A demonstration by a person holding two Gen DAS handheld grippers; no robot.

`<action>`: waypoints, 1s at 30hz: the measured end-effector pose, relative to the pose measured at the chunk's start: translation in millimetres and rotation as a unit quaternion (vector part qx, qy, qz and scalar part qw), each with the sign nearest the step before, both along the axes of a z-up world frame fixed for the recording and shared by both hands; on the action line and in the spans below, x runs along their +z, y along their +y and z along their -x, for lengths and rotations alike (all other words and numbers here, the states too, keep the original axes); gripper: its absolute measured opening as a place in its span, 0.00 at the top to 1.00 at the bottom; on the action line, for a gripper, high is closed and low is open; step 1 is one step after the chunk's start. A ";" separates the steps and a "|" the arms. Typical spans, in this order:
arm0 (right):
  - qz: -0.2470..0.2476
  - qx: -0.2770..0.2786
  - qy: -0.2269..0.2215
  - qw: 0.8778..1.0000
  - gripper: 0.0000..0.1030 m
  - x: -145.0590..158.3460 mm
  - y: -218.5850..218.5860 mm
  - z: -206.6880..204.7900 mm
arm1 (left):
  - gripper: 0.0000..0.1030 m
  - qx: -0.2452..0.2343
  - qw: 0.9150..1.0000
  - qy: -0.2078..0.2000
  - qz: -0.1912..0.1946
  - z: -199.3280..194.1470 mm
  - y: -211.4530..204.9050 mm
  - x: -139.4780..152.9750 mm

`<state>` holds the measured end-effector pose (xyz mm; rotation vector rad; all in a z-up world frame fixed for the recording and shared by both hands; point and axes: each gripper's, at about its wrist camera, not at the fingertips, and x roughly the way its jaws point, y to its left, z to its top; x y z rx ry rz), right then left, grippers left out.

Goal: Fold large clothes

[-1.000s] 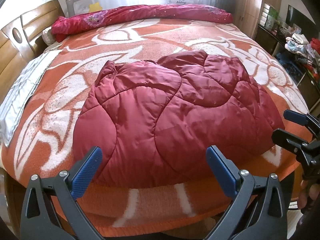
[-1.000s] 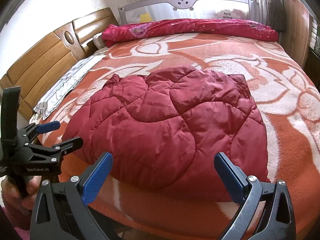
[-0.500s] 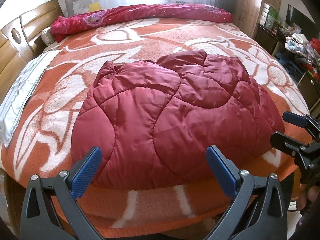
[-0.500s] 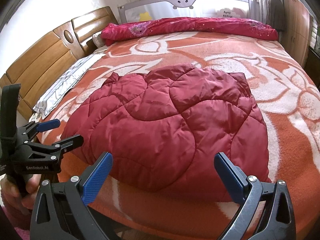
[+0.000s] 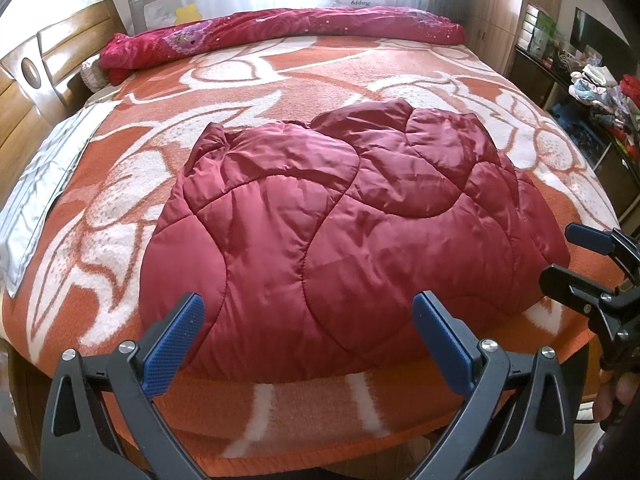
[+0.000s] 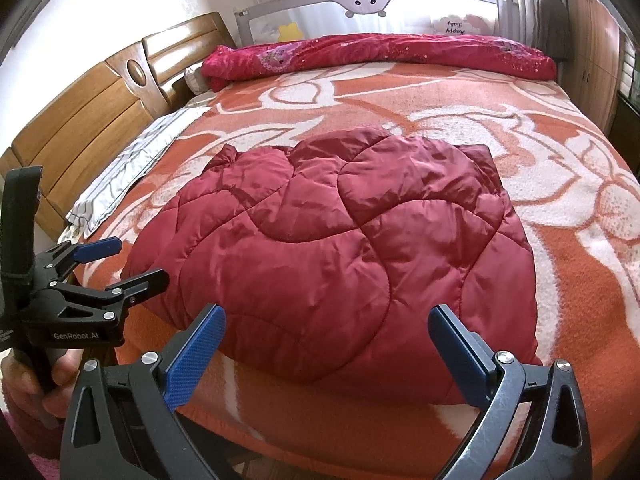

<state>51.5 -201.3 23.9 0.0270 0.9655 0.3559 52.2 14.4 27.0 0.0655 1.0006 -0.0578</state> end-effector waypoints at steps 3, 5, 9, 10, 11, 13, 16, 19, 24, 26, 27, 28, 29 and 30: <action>0.000 0.000 0.000 1.000 0.01 -0.1 0.1 0.0 | 0.00 0.000 1.000 -0.002 -0.002 0.0 -0.2 0.2; 0.000 0.000 0.000 1.000 0.01 -0.4 0.0 -0.1 | 0.00 -0.002 1.000 -0.004 -0.004 -2.1 -1.3 -0.8; 0.000 0.000 0.000 1.000 0.01 -0.3 0.1 -0.2 | 0.00 -0.006 1.000 -0.006 -0.006 -3.8 -2.7 -2.1; 0.000 0.000 0.000 1.000 0.01 -0.3 0.1 -0.2 | 0.00 -0.006 1.000 -0.006 -0.007 -3.8 -2.7 -2.4; 0.000 0.000 0.000 1.000 0.01 -0.3 -0.1 -0.3 | 0.00 -0.007 1.000 -0.006 -0.008 -4.0 -3.1 -2.9; 0.000 0.000 0.000 1.000 0.01 -0.4 -0.2 -0.5 | 0.00 -0.006 1.000 -0.006 -0.007 -3.3 -2.8 -2.5; 0.000 0.000 0.000 1.000 0.01 -1.1 -0.4 -0.3 | 0.00 -0.005 1.000 -0.006 -0.006 -3.4 -3.0 -2.8; -0.001 0.000 0.001 1.000 0.01 -1.8 -0.7 -0.4 | 0.00 -0.006 1.000 -0.007 -0.007 -3.3 -2.6 -2.5; -0.002 0.000 0.001 1.000 0.01 -2.0 -0.9 -0.3 | 0.00 -0.006 1.000 -0.007 -0.006 -3.1 -2.8 -2.8; -0.001 0.000 0.001 1.000 0.01 -2.0 -0.8 -0.3 | 0.00 -0.006 1.000 -0.006 -0.005 -3.2 -2.4 -2.7; -0.001 0.000 0.001 1.000 0.01 -1.7 -0.9 -0.6 | 0.00 -0.006 1.000 -0.006 -0.003 -2.8 -2.7 -3.1; -0.001 0.000 0.001 1.000 0.01 -1.7 -0.8 -0.5 | 0.00 -0.006 1.000 -0.006 -0.003 -3.1 -2.1 -2.9; -0.001 0.000 0.001 1.000 0.01 -1.7 -0.8 -0.5 | 0.00 -0.006 1.000 -0.006 -0.004 -3.6 -1.4 -2.5; -0.001 -0.001 0.001 1.000 0.01 -1.8 -0.9 -0.5 | 0.00 -0.006 1.000 -0.006 -0.004 -3.1 -1.4 -2.6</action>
